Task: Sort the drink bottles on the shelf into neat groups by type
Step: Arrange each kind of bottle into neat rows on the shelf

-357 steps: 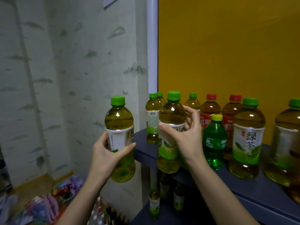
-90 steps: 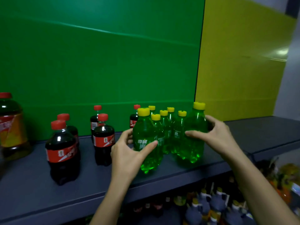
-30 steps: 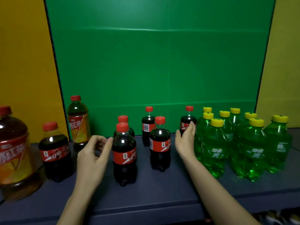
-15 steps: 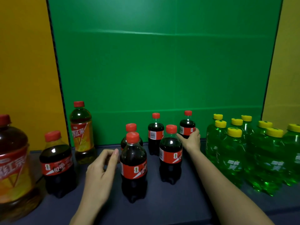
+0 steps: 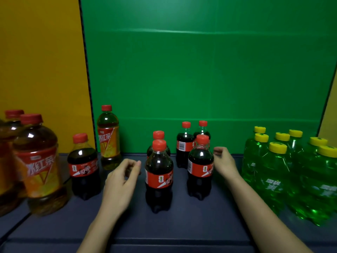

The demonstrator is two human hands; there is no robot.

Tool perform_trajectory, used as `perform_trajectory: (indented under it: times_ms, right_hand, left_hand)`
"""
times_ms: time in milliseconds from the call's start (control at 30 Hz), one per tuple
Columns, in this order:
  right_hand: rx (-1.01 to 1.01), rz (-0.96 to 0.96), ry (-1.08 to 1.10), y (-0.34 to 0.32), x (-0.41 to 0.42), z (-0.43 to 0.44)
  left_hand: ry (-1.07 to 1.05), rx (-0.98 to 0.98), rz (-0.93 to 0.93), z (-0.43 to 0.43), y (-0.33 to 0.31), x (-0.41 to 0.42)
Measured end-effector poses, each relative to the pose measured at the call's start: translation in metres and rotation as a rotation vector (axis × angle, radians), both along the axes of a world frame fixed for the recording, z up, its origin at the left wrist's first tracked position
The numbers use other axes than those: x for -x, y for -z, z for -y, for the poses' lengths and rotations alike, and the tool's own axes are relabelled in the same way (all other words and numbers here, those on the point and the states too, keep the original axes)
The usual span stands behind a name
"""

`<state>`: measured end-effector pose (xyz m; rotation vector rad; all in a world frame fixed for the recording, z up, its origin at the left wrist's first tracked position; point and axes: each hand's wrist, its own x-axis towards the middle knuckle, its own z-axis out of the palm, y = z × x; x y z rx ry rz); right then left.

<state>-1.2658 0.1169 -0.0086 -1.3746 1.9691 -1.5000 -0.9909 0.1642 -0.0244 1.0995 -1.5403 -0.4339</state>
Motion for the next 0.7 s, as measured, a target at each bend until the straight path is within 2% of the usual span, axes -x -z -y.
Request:
perform_trajectory:
  times_ms: [200, 333, 533, 700]
  right_hand:
    - [0.414, -0.152, -0.050, -0.043, -0.021, -0.060]
    - [0.567, -0.222, -0.221, -0.083, -0.060, -0.089]
    - [0.590, -0.296, -0.378, -0.126, -0.150, -0.085]
    - [0.461, -0.319, -0.406, -0.138, -0.226, -0.036]
  left_hand:
    - [-0.053, 0.138, 0.013, -0.018, -0.020, -0.021]
    - [-0.102, 0.250, 0.049, -0.029, -0.045, -0.046]
    - [-0.225, 0.404, 0.117, -0.034, -0.079, -0.094]
    - [-0.406, 0.503, 0.158, -0.025, -0.084, -0.142]
